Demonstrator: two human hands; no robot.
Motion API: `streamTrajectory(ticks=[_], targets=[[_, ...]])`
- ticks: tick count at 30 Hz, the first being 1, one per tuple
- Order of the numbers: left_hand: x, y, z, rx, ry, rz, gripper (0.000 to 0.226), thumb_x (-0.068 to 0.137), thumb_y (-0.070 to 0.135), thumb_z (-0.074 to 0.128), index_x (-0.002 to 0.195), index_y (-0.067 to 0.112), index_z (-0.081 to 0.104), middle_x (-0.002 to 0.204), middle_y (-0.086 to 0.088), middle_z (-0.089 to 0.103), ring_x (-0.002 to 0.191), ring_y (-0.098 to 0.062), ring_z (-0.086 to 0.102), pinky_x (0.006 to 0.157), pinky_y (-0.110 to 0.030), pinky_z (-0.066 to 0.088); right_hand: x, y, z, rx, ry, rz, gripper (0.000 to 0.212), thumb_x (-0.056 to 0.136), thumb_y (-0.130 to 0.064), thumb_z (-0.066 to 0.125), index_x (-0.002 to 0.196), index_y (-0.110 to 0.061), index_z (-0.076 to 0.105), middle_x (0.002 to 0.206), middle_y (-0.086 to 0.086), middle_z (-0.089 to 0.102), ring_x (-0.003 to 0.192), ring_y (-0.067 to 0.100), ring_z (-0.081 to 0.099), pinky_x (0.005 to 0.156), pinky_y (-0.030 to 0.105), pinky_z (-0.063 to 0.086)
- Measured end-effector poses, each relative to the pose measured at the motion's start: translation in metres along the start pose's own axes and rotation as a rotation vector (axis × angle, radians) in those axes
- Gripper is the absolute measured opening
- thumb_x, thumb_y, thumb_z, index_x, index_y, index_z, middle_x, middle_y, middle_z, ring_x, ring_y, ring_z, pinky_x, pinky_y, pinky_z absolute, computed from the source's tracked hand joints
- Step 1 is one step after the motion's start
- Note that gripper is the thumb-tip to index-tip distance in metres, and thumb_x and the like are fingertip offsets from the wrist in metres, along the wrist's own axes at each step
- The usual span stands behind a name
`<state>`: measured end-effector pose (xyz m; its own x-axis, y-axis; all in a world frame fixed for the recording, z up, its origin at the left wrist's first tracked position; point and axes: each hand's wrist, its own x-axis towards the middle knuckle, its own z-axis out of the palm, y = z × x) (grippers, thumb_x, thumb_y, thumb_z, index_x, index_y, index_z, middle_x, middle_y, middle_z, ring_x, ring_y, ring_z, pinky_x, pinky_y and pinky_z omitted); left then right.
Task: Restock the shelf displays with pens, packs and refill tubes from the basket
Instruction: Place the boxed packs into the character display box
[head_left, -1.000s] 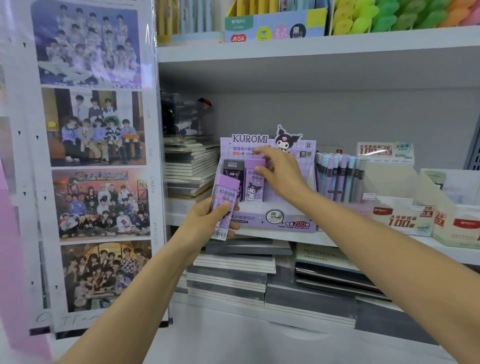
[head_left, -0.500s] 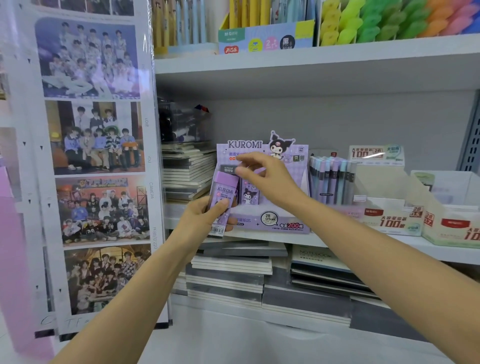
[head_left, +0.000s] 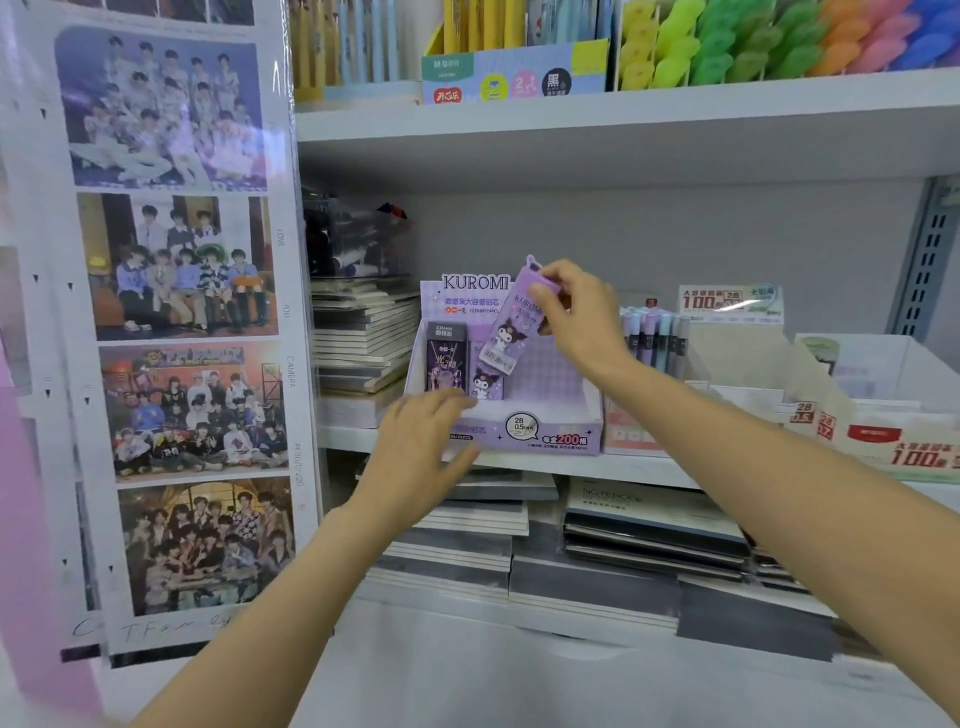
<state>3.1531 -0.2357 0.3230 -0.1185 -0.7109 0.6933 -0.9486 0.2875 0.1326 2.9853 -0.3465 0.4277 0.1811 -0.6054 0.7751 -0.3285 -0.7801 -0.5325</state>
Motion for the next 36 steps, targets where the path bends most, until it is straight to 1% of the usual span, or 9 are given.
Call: streamTrajectory(ticks=[3, 13, 15, 17, 19, 24, 27, 30, 36], targets=[[-0.010, -0.004, 0.013, 0.163, -0.088, 0.048, 0.063, 0.092, 0.036, 0.059, 0.147, 0.020, 0.035, 0.144, 0.002, 0.042, 0.136, -0.018, 0.035, 0.120, -0.040, 0.010, -0.010, 0.006, 0.010, -0.084, -0.061, -0.056, 0.018, 0.097, -0.018, 0.055, 0.107, -0.006, 0.064, 0.091, 0.011, 0.068, 0.083, 0.028, 0.066, 0.075, 0.049, 0.056], [-0.009, -0.005, 0.024, 0.256, -0.049, 0.035, 0.067, 0.088, 0.039, 0.062, 0.146, 0.024, 0.033, 0.139, 0.005, 0.042, 0.132, -0.018, 0.034, 0.121, -0.040, 0.005, 0.006, 0.007, 0.019, -0.197, -0.340, -0.073, 0.020, 0.098, -0.017, 0.054, 0.110, -0.006, 0.065, 0.101, 0.012, 0.067, 0.095, 0.029, 0.063, 0.088, 0.048, 0.052], [-0.009, -0.004, 0.024, 0.273, -0.048, 0.035, 0.067, 0.087, 0.038, 0.062, 0.146, 0.025, 0.032, 0.139, 0.006, 0.041, 0.132, -0.017, 0.033, 0.121, -0.040, 0.005, 0.013, 0.005, 0.024, -0.232, -0.367, -0.068, 0.023, 0.098, -0.019, 0.054, 0.114, -0.006, 0.064, 0.103, 0.011, 0.067, 0.091, 0.025, 0.062, 0.085, 0.040, 0.052], [-0.009, -0.004, 0.025, 0.279, -0.042, 0.035, 0.068, 0.086, 0.035, 0.064, 0.145, 0.024, 0.033, 0.138, 0.006, 0.042, 0.131, -0.018, 0.034, 0.120, -0.040, 0.006, 0.012, 0.002, 0.033, -0.284, -0.327, -0.117, 0.023, 0.097, -0.020, 0.055, 0.114, -0.007, 0.064, 0.101, 0.009, 0.067, 0.084, 0.017, 0.056, 0.073, 0.023, 0.045], [-0.009, -0.003, 0.025, 0.277, -0.036, 0.033, 0.068, 0.084, 0.033, 0.066, 0.144, 0.024, 0.035, 0.137, 0.005, 0.044, 0.130, -0.019, 0.036, 0.120, -0.041, 0.007, 0.008, 0.003, 0.043, -0.310, -0.281, -0.165, 0.020, 0.096, -0.018, 0.057, 0.111, -0.008, 0.064, 0.098, 0.009, 0.067, 0.079, 0.015, 0.052, 0.066, 0.021, 0.036], [-0.008, -0.002, 0.024, 0.281, -0.038, 0.027, 0.067, 0.083, 0.031, 0.066, 0.143, 0.025, 0.036, 0.135, 0.006, 0.044, 0.128, -0.018, 0.037, 0.120, -0.041, 0.008, 0.010, 0.008, 0.043, -0.388, -0.322, -0.121, 0.033, 0.094, -0.019, 0.061, 0.125, -0.009, 0.063, 0.111, 0.010, 0.066, 0.095, 0.018, 0.058, 0.087, 0.029, 0.045], [-0.008, -0.001, 0.025, 0.274, -0.035, 0.018, 0.066, 0.083, 0.031, 0.066, 0.142, 0.024, 0.037, 0.134, 0.006, 0.044, 0.127, -0.019, 0.037, 0.120, -0.041, 0.008, -0.001, 0.012, 0.043, -0.428, -0.216, -0.208, 0.036, 0.093, -0.013, 0.061, 0.129, -0.014, 0.058, 0.110, 0.003, 0.056, 0.096, 0.016, 0.052, 0.087, 0.034, 0.046], [-0.008, -0.001, 0.026, 0.275, -0.032, 0.008, 0.066, 0.082, 0.031, 0.067, 0.141, 0.024, 0.038, 0.134, 0.005, 0.045, 0.127, -0.019, 0.037, 0.120, -0.042, 0.008, -0.012, 0.020, 0.045, -0.442, -0.172, -0.230, 0.035, 0.093, -0.013, 0.060, 0.128, -0.012, 0.057, 0.120, 0.003, 0.053, 0.111, 0.017, 0.049, 0.090, 0.032, 0.045], [-0.005, 0.003, 0.021, 0.278, -0.080, -0.011, 0.067, 0.085, 0.034, 0.064, 0.144, 0.025, 0.033, 0.137, 0.006, 0.042, 0.132, -0.017, 0.033, 0.121, -0.039, 0.005, -0.012, 0.016, 0.036, -0.513, -0.378, -0.179, 0.054, 0.096, -0.017, 0.056, 0.146, -0.014, 0.036, 0.145, 0.003, 0.043, 0.135, 0.019, 0.036, 0.111, 0.036, 0.033]])
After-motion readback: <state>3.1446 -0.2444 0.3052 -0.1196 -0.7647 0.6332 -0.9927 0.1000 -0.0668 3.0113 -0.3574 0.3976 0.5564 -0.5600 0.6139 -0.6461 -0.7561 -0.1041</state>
